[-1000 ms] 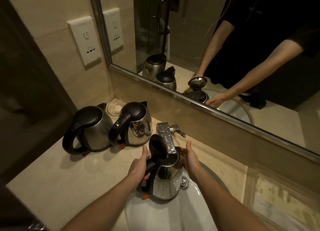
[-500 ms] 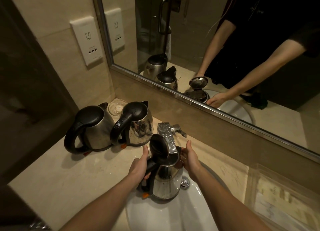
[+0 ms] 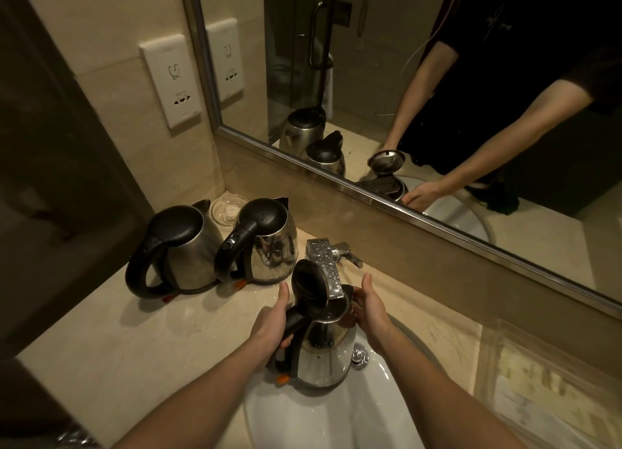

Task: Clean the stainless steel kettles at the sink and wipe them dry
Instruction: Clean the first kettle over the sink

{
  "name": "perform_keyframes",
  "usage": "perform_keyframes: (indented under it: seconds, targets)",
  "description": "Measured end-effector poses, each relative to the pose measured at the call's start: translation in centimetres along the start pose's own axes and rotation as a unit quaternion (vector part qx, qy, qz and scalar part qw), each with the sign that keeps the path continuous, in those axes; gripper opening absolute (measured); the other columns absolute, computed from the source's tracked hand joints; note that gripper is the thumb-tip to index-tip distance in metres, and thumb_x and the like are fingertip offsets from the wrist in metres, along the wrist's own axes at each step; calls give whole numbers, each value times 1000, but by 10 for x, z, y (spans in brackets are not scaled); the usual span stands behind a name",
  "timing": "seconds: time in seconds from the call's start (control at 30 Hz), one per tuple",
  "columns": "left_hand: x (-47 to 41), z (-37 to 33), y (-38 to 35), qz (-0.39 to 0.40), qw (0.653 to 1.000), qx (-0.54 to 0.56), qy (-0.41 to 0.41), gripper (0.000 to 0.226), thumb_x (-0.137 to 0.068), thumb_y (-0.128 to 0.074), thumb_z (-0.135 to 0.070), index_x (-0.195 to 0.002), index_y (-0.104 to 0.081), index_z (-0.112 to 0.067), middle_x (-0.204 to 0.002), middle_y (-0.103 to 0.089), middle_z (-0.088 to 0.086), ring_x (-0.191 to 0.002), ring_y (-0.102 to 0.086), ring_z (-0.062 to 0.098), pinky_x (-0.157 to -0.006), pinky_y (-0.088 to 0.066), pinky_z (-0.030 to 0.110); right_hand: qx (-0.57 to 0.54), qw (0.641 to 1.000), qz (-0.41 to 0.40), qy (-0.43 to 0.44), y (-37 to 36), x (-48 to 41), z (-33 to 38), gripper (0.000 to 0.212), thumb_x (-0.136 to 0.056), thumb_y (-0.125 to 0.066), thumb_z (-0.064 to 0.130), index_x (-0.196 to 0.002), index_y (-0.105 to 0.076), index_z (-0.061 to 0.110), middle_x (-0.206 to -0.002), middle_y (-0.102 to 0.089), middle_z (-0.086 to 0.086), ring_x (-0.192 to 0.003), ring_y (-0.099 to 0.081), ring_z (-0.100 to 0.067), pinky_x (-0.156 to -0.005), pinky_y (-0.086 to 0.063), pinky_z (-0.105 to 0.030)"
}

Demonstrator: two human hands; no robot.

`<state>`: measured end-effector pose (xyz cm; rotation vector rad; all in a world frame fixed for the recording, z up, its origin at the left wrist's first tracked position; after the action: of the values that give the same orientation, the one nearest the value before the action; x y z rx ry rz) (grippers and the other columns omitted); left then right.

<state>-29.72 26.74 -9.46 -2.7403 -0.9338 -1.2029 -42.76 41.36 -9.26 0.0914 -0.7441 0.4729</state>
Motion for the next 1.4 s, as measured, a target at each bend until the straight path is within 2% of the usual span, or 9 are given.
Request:
perform_keyframes:
  seconds: [0.13,0.23,0.4,0.5,0.83,1.0,1.23,1.33,1.4]
  targets:
    - [0,0,1,-1,1000,1,0,75,-90,-22,-78,-72,-59,-15,-52,-55,0,-48,-53,13,-45,-41,22,-2,1000,-6,-1,-1,1,1,72,-92,-24,68,-107,-64,10,-104,-70,-10,-85,-67,-16,-64,-49,-29]
    - [1,0,2,1,1000,-3,-7,77,-88,-20,-80,-64,-56,-16,-42,-52,-4,-40,-51,9,-44,-41,21,-1,1000,-3,1,-2,2,2,69,-92,-23,68,-103,-64,13,-94,-71,-3,-79,-67,-11,-59,-49,-25]
    - [-1,2,3,-4,1000,2,-5,77,-87,-22,-81,-69,-59,-17,-43,-53,-5,-45,-54,11,-42,-41,20,-6,1000,-2,0,-2,4,3,72,-92,-23,67,-112,-63,10,-109,-68,-8,-102,-62,-19,-80,-47,-33]
    - [-2,3,1,6,1000,3,-8,78,-85,-21,-83,-65,-57,-17,-40,-51,-5,-36,-51,8,-43,-41,21,0,1000,6,1,-3,6,3,74,-92,-22,69,-113,-63,11,-109,-69,-8,-99,-63,-18,-78,-47,-32]
    - [-3,3,2,-1,1000,-2,-6,79,-86,-22,-83,-72,-59,-14,-43,-54,-4,-41,-54,11,-41,-42,20,-2,1000,19,5,-3,8,2,77,-92,-22,68,-131,-53,9,-124,-61,-7,-118,-53,-22,-106,-36,-39]
    - [-1,3,2,12,1000,-1,-10,84,-84,-20,-84,-75,-57,-10,-44,-51,-1,-37,-49,11,-43,-41,22,-1,1000,20,12,-3,9,2,67,-93,-22,65,-113,-61,14,-113,-64,-4,-101,-58,-14,-93,-43,-32]
    - [-2,1,2,5,1000,-13,-9,81,-86,-19,-82,-76,-59,-12,-54,-55,2,-49,-52,14,-46,-42,23,3,1000,22,8,-3,11,4,60,-95,-21,63,-112,-57,18,-103,-61,1,-99,-54,-14,-92,-38,-30]
    - [0,1,3,2,1000,-18,-10,82,-85,-18,-84,-71,-56,-11,-49,-53,1,-43,-52,13,-47,-42,23,1,1000,19,10,-4,11,4,62,-94,-22,65,-105,-61,18,-104,-63,0,-93,-58,-11,-95,-39,-33]
    - [1,0,3,3,1000,-19,-11,82,-84,-18,-84,-69,-55,-12,-46,-51,0,-39,-50,12,-48,-42,24,0,1000,19,11,-4,11,3,67,-93,-22,65,-114,-60,15,-106,-64,-1,-99,-57,-14,-101,-38,-35]
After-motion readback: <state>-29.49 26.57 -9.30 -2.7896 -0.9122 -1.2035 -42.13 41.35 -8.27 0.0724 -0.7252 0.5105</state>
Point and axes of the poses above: each hand's wrist, its own x-axis away from the middle knuckle, its own y-axis out of the back of the hand, z = x × y, the point moved 1 cm from there along -x, towards the middle knuckle
